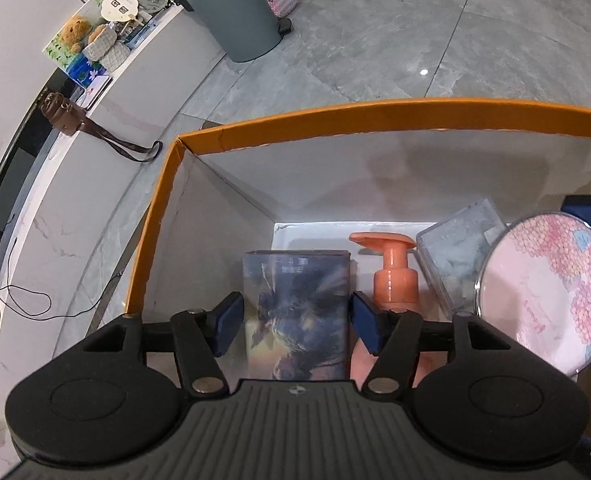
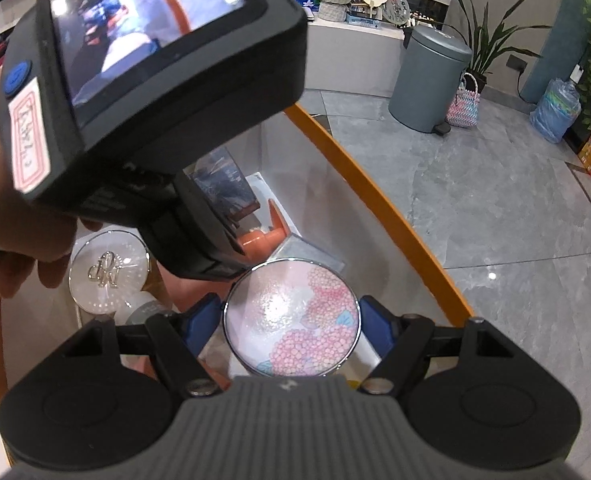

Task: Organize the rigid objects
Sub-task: 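Lower card box and compact into box and open both tools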

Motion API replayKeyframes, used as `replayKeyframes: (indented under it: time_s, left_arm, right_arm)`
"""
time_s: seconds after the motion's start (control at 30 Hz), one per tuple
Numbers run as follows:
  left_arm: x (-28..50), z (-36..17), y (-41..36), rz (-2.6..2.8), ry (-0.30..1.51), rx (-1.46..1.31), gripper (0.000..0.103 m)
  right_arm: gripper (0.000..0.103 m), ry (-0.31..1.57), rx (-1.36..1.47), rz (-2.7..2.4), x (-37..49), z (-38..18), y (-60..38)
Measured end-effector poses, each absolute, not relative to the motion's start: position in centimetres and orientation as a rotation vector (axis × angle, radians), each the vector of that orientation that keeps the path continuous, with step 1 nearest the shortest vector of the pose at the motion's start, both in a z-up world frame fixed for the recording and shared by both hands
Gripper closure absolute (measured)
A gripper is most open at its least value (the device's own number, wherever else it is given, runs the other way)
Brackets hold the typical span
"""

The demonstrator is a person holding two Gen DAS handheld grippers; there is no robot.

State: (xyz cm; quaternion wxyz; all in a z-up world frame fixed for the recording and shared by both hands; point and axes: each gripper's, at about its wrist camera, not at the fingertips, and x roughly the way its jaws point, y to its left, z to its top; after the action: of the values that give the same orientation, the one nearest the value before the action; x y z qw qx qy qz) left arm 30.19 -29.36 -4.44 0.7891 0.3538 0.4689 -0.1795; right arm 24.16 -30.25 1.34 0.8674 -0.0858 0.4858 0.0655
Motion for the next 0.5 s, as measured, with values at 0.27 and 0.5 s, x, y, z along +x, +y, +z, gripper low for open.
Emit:
replayKeyframes:
  time_s: [0.27,0.5]
  left_arm:
    - [29.5,-2.7,-29.1,-0.391,0.989,0.715,0.027]
    - [28.4,-1.0,-28.5,-0.388,0.971,0.696,0.026]
  right_arm:
    - [0.022,0.983,-0.180,0.093,23.8,2.0,-30.0]
    - [0.022,0.972,-0.180,0.083,23.1,2.8,-29.9]
